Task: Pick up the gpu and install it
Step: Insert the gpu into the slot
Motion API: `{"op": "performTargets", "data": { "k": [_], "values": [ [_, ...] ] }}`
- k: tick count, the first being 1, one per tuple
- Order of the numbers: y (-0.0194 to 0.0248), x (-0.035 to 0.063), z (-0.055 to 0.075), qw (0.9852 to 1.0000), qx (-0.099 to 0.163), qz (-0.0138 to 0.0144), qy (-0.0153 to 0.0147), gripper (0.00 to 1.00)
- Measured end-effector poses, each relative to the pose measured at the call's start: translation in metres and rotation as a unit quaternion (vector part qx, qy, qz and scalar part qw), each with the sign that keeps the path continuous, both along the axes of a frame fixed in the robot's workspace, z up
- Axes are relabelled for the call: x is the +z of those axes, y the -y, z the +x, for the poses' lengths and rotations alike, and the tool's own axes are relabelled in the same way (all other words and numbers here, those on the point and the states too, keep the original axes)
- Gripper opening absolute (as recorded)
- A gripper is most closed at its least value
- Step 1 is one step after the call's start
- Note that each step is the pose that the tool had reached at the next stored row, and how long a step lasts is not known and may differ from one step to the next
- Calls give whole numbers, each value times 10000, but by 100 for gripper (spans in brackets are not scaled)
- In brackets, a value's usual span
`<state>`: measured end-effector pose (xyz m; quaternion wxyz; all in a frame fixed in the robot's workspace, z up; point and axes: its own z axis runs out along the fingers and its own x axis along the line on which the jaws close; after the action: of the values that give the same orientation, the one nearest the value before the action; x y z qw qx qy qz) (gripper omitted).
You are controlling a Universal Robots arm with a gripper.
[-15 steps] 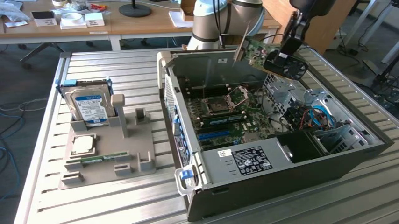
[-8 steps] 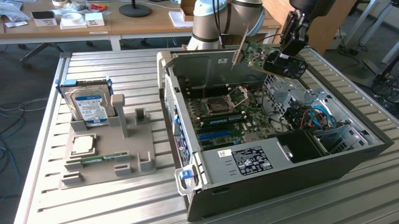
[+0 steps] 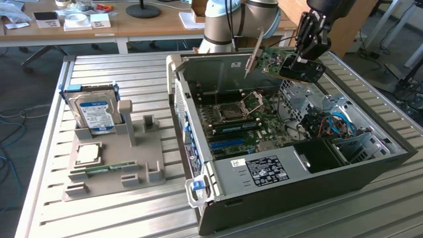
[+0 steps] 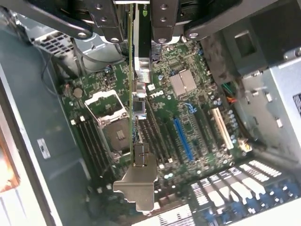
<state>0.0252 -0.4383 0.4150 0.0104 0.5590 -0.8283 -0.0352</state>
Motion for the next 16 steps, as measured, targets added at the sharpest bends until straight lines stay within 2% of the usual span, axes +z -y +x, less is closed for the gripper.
{"op": "performTargets", "data": {
  "k": [4,8,12,16],
  "values": [
    [0,-3,0,9995,323,0,0,27],
    [0,-5,0,9979,655,-1,0,27],
    [0,-7,0,9952,982,-1,0,27],
    [0,-10,0,9914,1307,0,0,27]
  ]
}}
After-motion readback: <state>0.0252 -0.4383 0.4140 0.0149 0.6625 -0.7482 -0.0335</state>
